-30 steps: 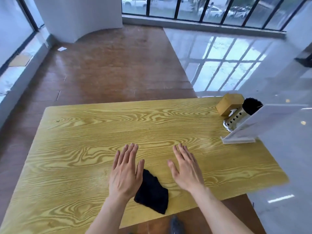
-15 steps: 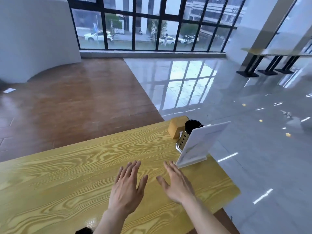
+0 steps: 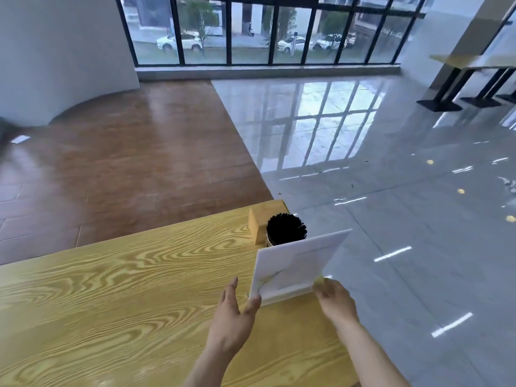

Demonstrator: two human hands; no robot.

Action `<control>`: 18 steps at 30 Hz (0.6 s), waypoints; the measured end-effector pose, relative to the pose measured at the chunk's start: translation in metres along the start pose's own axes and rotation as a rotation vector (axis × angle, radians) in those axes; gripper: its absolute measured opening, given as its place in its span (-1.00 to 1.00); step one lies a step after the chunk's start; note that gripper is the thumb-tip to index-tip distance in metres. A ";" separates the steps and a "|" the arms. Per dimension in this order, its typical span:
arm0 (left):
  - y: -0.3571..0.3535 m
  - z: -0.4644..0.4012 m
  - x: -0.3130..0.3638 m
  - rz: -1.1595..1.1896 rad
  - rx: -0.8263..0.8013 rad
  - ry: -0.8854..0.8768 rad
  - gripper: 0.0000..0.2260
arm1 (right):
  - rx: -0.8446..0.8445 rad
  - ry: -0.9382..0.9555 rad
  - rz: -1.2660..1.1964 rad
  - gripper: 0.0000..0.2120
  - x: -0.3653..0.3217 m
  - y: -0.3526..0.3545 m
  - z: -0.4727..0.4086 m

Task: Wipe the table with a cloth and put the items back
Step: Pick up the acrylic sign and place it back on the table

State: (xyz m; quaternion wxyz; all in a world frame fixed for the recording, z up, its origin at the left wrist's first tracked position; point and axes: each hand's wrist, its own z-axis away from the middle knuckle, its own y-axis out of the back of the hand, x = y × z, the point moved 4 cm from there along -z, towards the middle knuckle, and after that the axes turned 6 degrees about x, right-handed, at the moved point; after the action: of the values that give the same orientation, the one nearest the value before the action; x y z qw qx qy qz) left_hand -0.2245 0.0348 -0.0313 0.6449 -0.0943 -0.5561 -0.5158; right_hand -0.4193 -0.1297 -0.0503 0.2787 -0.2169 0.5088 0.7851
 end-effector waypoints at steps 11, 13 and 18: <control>-0.033 -0.010 0.012 0.238 -0.094 0.146 -0.25 | 0.070 0.008 -0.454 -0.40 -0.016 -0.002 -0.017; -0.028 -0.007 0.011 0.260 -0.084 0.151 -0.20 | 0.104 0.027 -0.442 -0.42 -0.020 -0.005 -0.007; 0.016 0.002 -0.015 0.302 -0.012 0.151 -0.31 | 0.156 0.081 -0.361 -0.48 -0.043 -0.035 0.037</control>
State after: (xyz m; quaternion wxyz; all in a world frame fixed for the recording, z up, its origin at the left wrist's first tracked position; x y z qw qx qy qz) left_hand -0.2118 0.0517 -0.0353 0.7546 -0.1416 -0.4824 -0.4218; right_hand -0.3662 -0.0937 -0.0336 0.4102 -0.3139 0.5318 0.6710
